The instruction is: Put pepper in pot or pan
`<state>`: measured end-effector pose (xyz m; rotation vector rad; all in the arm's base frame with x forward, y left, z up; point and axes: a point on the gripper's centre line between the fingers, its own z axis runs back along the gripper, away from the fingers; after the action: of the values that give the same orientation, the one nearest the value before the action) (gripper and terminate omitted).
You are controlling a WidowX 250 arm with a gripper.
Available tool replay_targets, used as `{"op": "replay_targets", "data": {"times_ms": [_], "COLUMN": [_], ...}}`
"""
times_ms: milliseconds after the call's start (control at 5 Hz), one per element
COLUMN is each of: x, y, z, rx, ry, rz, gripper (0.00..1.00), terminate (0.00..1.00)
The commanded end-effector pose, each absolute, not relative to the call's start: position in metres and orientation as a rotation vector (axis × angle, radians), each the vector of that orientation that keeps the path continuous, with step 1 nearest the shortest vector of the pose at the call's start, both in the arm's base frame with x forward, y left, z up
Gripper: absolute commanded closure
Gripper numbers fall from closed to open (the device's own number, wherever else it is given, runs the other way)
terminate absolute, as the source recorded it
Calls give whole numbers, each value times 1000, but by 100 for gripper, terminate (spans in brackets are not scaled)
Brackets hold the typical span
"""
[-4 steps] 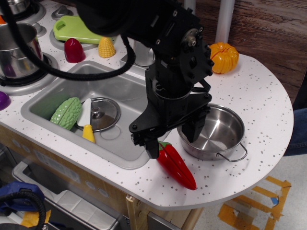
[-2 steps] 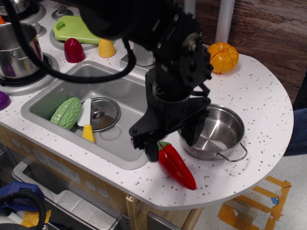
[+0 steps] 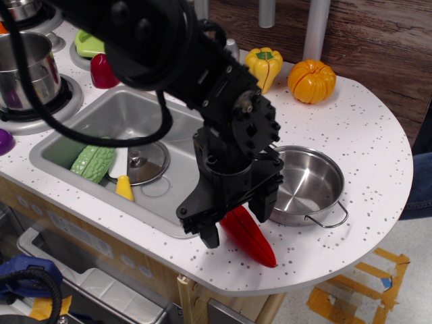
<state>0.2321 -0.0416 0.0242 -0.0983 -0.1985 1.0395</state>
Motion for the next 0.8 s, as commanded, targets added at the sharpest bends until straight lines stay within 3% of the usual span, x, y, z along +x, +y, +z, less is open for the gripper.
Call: {"op": "replay_targets", "data": {"times_ms": [0, 400, 600], "x": [239, 237, 238], "y": [-37, -32, -32], "z": [19, 2, 0], "rx": [-140, -203, -206], "ry": [-228, -232, -237], "rz": [1037, 1038, 1043], "gripper": [0, 0, 100], "terminate": [0, 0, 0]}}
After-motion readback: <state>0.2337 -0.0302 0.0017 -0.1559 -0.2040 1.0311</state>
